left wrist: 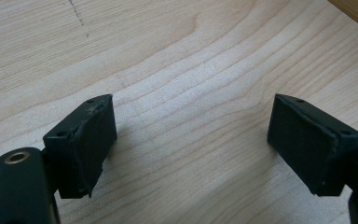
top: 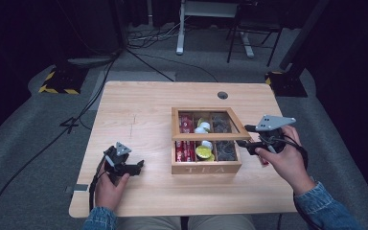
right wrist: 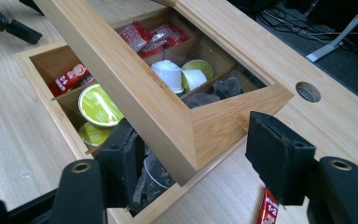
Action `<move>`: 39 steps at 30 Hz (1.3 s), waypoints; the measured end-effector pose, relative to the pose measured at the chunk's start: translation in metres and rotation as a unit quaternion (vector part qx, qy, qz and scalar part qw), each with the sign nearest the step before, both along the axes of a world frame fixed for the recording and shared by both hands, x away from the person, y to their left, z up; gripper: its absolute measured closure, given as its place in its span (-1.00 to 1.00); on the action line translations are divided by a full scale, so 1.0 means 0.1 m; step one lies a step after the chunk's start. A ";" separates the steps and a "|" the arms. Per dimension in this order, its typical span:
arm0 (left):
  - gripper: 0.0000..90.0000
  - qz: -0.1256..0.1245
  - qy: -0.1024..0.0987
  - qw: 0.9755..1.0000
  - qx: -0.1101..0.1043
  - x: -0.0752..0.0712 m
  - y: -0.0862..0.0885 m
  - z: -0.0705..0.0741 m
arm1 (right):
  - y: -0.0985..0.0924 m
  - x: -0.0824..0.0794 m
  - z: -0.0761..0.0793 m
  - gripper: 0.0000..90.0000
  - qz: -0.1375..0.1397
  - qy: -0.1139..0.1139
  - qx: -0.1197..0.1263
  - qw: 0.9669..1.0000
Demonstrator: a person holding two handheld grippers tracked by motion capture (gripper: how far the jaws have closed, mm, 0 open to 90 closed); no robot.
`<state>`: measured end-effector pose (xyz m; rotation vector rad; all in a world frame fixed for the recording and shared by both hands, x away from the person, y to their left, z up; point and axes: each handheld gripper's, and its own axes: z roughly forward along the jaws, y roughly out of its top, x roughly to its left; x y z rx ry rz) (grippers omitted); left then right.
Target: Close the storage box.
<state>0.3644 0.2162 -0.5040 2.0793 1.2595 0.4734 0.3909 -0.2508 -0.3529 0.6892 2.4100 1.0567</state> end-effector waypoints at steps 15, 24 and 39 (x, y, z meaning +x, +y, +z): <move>-0.65 0.000 0.000 1.000 0.000 0.00 0.00 0.00 | 0.00 -0.10 -0.29 -0.28 -0.002 0.006 -0.014 1.000; -0.65 0.000 0.000 1.000 0.000 0.00 0.00 0.00 | 0.01 -0.14 -0.44 -0.33 -0.003 0.008 -0.024 1.000; -0.65 0.000 0.000 1.000 0.000 0.00 0.00 0.00 | 0.00 -0.15 -0.62 -0.30 -0.001 0.055 -0.036 0.998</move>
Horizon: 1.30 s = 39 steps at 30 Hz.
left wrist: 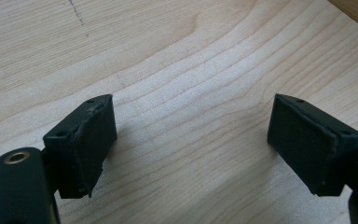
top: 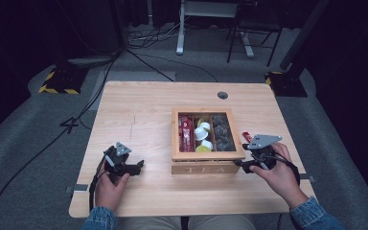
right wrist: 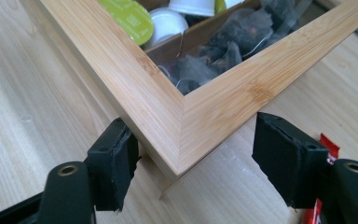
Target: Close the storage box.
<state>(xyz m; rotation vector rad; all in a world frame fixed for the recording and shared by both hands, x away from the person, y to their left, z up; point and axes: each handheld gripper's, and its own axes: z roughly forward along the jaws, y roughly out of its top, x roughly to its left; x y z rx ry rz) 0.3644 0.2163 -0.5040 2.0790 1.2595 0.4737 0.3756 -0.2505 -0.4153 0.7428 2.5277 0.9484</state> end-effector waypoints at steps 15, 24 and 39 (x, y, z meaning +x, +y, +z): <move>-0.65 0.001 -0.001 1.000 0.000 0.00 0.00 0.00 | 0.02 -0.01 -0.09 -0.31 0.004 0.033 -0.022 0.999; -0.65 0.001 -0.002 1.000 -0.001 0.00 0.00 0.00 | -0.04 -0.07 -0.06 -0.33 -0.005 0.031 0.016 0.999; -0.65 0.000 -0.001 1.000 -0.001 0.00 0.00 0.00 | -0.36 -0.13 0.13 -0.35 -0.050 0.011 0.066 0.997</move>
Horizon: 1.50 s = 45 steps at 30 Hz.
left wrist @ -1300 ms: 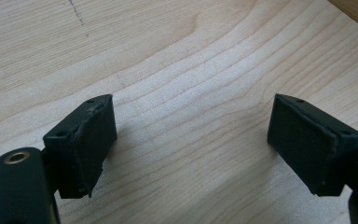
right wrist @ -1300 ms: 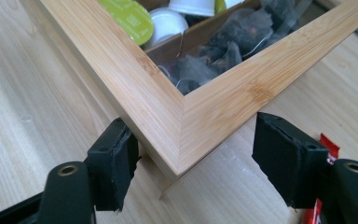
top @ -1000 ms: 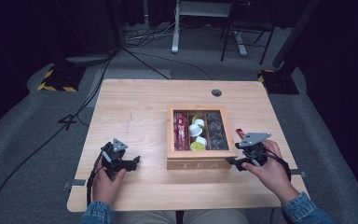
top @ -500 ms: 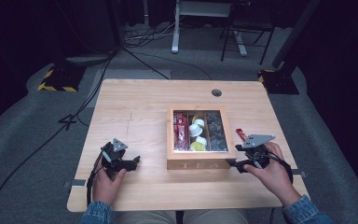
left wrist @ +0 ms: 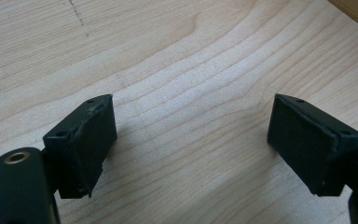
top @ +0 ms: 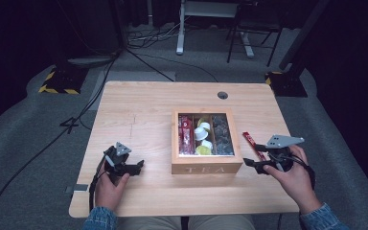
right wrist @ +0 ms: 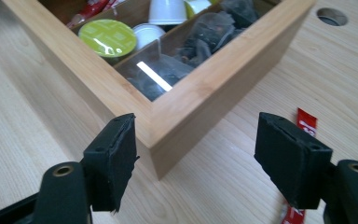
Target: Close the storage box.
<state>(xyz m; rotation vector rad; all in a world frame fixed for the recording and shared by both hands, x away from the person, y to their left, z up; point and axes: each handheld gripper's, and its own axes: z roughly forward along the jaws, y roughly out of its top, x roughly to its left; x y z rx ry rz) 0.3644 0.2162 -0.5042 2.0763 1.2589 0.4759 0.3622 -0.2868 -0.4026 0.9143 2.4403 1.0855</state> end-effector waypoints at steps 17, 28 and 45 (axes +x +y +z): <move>-0.66 0.001 0.000 1.000 0.000 0.04 -0.02 0.00 | -0.50 -0.08 -0.14 -0.42 -0.069 0.020 -0.002 0.997; -0.66 0.001 0.000 1.000 0.000 0.04 -0.02 0.00 | -0.78 -0.07 -0.43 -0.42 -0.103 0.035 -0.005 0.994; -0.66 0.001 0.000 1.000 0.000 0.04 -0.02 0.00 | -0.93 -0.07 -0.89 -0.44 -0.113 0.054 -0.002 0.992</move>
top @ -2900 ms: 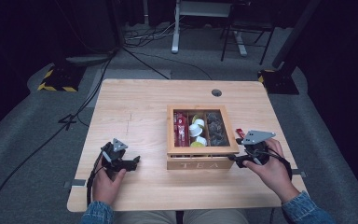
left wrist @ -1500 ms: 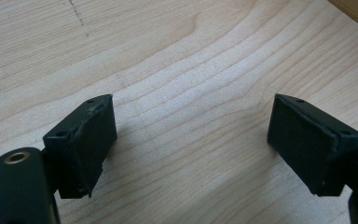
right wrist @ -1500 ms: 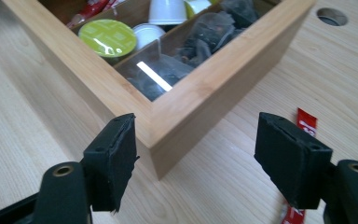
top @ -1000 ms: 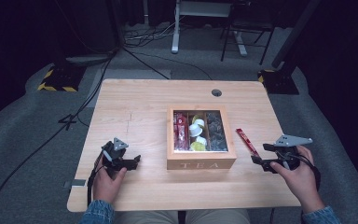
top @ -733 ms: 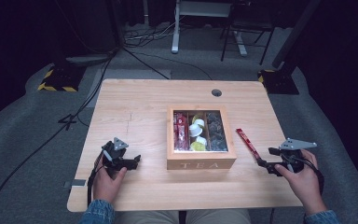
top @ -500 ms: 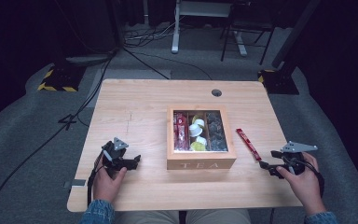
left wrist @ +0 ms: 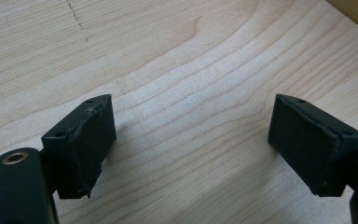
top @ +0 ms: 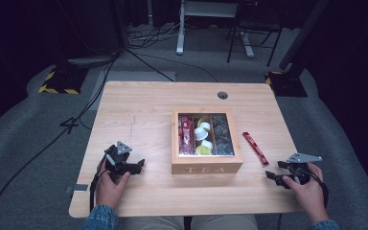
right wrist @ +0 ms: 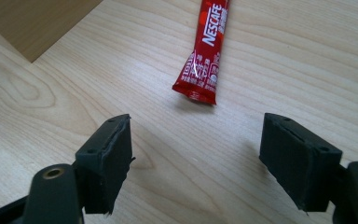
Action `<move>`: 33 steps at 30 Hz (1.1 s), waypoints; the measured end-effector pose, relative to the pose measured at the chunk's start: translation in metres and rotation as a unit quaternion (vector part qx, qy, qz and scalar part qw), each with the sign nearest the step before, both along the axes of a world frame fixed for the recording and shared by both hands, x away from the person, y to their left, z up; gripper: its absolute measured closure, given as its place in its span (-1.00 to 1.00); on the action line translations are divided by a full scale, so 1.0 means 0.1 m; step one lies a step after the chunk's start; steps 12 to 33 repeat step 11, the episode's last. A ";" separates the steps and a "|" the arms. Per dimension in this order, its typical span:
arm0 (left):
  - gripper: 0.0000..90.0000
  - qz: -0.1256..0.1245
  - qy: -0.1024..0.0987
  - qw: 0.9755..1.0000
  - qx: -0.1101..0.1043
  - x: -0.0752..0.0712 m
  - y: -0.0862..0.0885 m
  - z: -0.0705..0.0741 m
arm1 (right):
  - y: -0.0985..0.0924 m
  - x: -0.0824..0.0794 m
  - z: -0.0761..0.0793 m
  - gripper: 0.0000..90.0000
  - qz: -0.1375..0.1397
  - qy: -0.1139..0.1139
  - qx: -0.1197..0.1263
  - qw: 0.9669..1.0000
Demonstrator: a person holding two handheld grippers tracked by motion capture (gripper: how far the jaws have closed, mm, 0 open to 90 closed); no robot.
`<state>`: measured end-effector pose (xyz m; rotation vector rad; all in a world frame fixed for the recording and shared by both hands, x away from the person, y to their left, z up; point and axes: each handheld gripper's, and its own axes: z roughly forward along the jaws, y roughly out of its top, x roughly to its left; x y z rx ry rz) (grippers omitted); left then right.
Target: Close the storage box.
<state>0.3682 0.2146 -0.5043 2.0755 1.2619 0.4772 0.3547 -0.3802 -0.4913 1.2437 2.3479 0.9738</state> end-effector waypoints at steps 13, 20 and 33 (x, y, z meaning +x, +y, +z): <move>-0.66 0.000 0.000 1.000 0.000 0.00 0.00 0.00 | 0.03 -0.04 -0.12 -0.65 -0.009 -0.038 -0.002 0.999; -0.66 0.000 0.000 1.000 0.000 0.00 0.00 0.00 | 0.03 -0.04 -0.12 -0.65 -0.009 -0.038 -0.002 0.999; -0.66 0.000 0.000 1.000 0.000 0.00 0.00 0.00 | 0.03 -0.04 -0.12 -0.65 -0.009 -0.038 -0.002 0.999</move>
